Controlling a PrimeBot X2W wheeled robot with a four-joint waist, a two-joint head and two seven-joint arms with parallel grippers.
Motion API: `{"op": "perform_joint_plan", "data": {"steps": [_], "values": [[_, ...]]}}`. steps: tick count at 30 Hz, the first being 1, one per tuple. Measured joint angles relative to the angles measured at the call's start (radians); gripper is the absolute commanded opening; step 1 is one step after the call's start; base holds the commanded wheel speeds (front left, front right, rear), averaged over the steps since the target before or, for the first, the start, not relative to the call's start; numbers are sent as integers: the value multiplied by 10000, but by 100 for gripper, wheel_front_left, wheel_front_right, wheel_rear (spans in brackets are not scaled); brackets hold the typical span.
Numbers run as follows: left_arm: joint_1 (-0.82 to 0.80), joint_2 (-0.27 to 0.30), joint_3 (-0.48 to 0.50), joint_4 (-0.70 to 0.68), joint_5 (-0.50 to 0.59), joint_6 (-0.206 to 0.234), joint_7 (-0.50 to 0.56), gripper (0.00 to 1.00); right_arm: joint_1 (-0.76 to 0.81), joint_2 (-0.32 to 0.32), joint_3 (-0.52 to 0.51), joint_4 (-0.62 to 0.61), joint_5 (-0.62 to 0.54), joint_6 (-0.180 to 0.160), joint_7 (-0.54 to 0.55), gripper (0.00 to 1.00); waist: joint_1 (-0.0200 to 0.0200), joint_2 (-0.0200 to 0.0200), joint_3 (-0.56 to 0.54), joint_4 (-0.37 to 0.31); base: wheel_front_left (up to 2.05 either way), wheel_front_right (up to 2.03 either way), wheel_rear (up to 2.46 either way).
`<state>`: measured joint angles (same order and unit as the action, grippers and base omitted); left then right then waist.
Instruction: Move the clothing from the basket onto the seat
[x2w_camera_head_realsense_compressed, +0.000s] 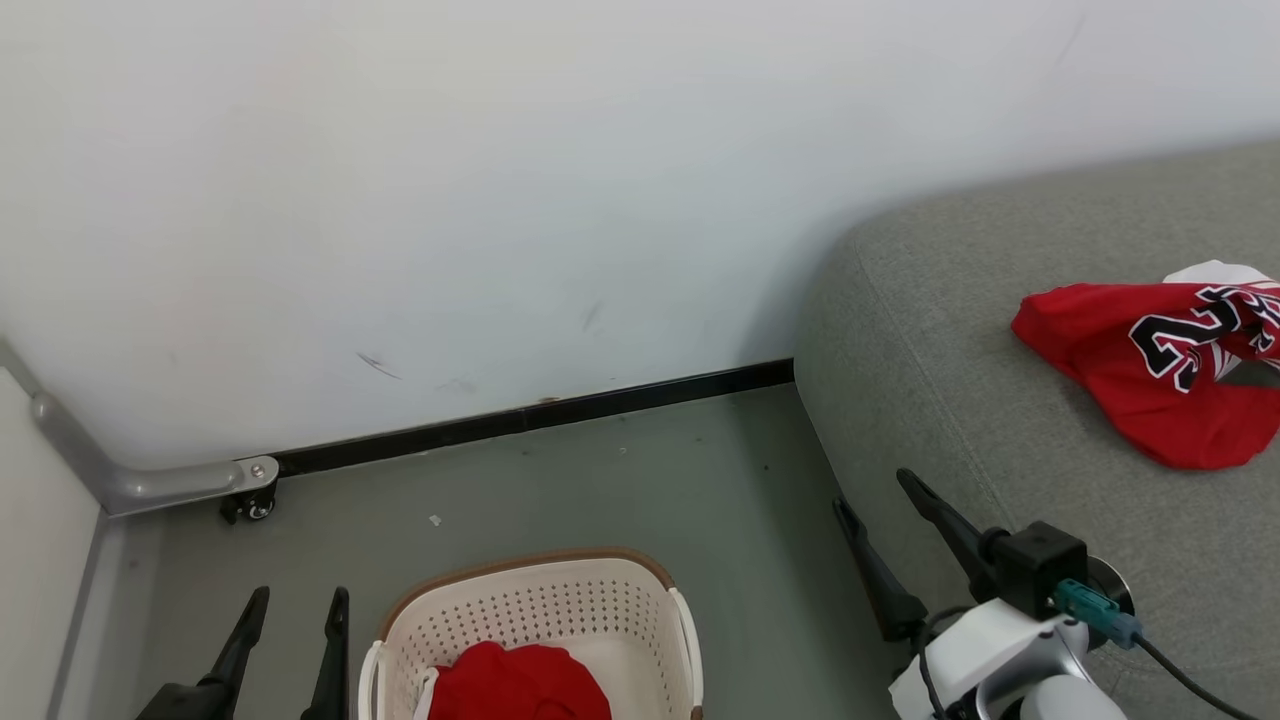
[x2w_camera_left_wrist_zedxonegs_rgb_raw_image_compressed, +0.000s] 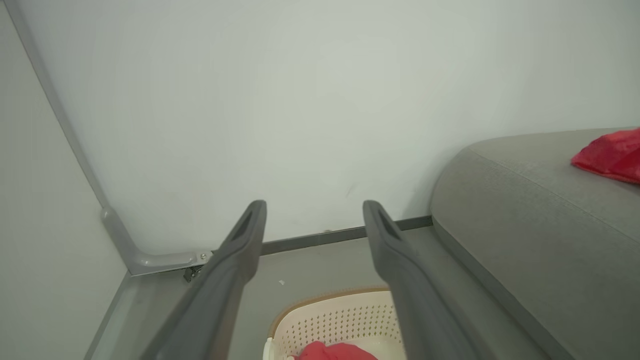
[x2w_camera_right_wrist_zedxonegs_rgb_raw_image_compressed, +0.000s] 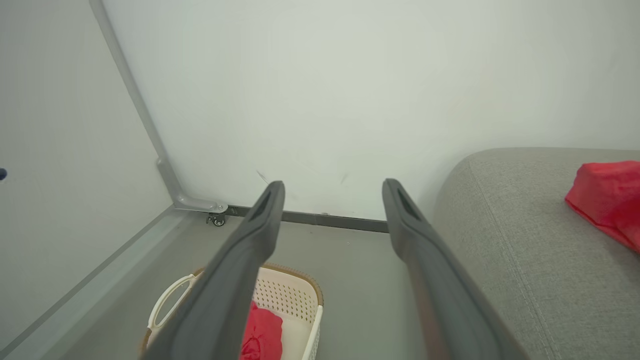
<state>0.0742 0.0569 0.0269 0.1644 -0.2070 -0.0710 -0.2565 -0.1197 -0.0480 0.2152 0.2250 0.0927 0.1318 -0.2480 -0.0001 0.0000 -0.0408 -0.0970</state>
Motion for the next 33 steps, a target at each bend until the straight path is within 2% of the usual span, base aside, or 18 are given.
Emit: {"op": "perform_joint_plan", "data": {"steps": [17, 33], "values": [[127, -146, 228, 775, 192, 157, 0, 100, 1370, 52, -821, -564, 416, 0, 0, 100, 0, 0, -88, 145, 0, 0, 0], [157, -169, 249, 1172, 244, 142, 0, 100, 1603, 63, -1116, -803, 426, -2, 0, 100, 0, 0, -76, 161, 0, 0, 0]]}}
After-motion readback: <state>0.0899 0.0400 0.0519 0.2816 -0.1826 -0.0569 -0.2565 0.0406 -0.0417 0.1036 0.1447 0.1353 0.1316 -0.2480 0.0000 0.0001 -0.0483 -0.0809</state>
